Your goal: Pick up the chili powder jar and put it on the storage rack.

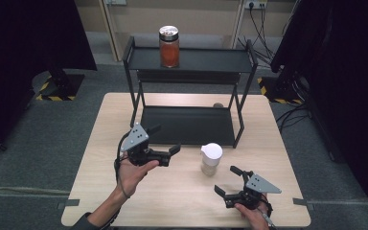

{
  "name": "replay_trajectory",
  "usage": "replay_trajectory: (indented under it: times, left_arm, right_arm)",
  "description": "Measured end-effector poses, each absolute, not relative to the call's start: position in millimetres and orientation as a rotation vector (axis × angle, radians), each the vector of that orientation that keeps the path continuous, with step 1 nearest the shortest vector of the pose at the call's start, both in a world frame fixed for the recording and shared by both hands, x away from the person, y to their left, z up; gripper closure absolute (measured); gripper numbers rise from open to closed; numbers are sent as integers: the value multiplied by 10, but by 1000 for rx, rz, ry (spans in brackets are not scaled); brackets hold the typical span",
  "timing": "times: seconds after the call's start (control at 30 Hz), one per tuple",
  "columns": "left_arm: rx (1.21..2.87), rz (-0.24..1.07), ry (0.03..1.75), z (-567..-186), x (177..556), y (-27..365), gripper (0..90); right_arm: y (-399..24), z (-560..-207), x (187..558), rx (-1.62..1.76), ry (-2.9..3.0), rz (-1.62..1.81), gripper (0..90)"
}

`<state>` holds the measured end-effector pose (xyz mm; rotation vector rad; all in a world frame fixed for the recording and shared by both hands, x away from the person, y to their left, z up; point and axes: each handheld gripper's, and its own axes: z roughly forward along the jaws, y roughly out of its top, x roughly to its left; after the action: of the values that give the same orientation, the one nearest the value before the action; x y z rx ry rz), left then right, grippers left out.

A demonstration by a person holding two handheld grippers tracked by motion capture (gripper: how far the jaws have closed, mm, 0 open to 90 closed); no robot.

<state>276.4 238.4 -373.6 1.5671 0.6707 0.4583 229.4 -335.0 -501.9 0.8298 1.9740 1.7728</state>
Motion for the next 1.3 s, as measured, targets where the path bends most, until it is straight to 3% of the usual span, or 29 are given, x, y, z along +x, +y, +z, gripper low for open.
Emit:
replay_trajectory:
  times: [1.3]
  left_arm:
    - [1571,451,676,-4515,2439,2488,18]
  right_arm:
    - [-3345,-5015,2295,829,1978,1767,4]
